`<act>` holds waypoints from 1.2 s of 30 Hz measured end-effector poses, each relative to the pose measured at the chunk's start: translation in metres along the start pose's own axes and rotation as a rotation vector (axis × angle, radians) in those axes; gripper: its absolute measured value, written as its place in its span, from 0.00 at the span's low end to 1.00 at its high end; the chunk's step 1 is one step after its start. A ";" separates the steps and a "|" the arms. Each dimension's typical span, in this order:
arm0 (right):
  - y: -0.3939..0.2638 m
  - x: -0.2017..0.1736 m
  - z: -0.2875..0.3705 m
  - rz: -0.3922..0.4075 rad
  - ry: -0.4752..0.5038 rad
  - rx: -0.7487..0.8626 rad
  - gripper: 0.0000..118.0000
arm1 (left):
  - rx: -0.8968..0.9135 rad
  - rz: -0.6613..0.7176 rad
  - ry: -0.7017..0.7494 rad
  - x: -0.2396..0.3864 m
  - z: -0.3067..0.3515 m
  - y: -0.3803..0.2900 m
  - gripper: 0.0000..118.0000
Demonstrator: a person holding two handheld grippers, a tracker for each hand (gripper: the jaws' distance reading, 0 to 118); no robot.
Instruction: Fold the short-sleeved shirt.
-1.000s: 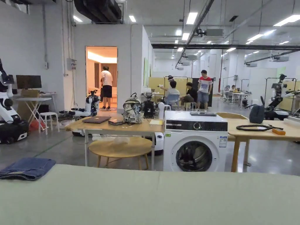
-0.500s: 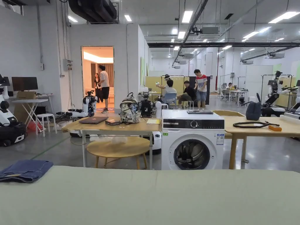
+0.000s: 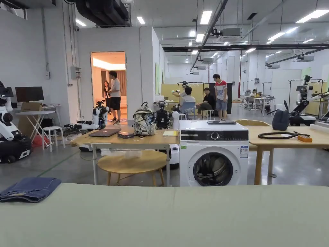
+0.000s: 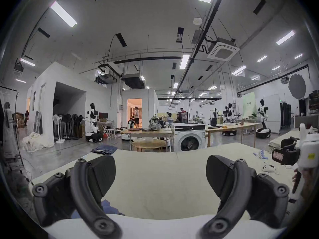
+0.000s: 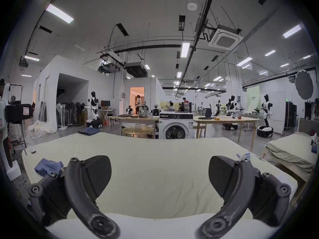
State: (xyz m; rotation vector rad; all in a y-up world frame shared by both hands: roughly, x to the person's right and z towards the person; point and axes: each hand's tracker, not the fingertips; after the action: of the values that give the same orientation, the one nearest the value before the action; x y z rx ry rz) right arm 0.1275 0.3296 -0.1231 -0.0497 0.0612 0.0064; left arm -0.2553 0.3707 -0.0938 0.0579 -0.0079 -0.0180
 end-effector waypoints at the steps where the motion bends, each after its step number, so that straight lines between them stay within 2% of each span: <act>1: 0.001 -0.001 0.000 0.001 0.001 -0.001 0.96 | -0.004 -0.004 0.001 0.001 0.000 -0.001 0.90; 6: 0.004 0.001 0.000 -0.024 0.023 -0.008 0.96 | -0.013 0.009 0.005 0.001 -0.003 0.001 0.90; 12: 0.004 0.005 -0.006 -0.080 0.097 -0.062 0.96 | -0.018 0.030 0.017 0.000 -0.004 -0.001 0.90; 15: 0.006 0.001 -0.008 -0.130 0.050 -0.082 0.96 | -0.020 0.012 0.015 0.002 -0.002 -0.002 0.90; 18: 0.010 0.002 -0.009 -0.144 0.046 -0.076 0.96 | -0.021 -0.005 0.011 0.006 -0.002 -0.001 0.90; 21: 0.015 0.004 -0.013 -0.166 0.002 -0.126 0.96 | -0.038 0.078 0.003 0.004 -0.005 -0.002 0.90; 24: 0.015 0.007 -0.010 -0.213 0.005 -0.132 0.96 | -0.041 0.108 -0.011 0.001 -0.006 -0.003 0.90; 28: 0.011 0.012 -0.010 -0.278 0.064 -0.176 0.96 | -0.049 0.104 -0.010 0.001 -0.005 -0.004 0.90; 32: 0.010 0.013 -0.009 -0.398 0.105 -0.176 0.96 | -0.061 0.115 -0.017 0.002 -0.006 -0.006 0.90; 36: 0.020 0.013 -0.008 -0.402 0.079 -0.202 0.96 | -0.078 0.097 -0.015 0.004 -0.007 -0.005 0.90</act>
State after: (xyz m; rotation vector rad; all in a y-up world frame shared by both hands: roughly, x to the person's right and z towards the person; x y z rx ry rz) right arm 0.1398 0.3492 -0.1332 -0.2632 0.1290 -0.3918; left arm -0.2514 0.3659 -0.1015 -0.0209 -0.0252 0.0778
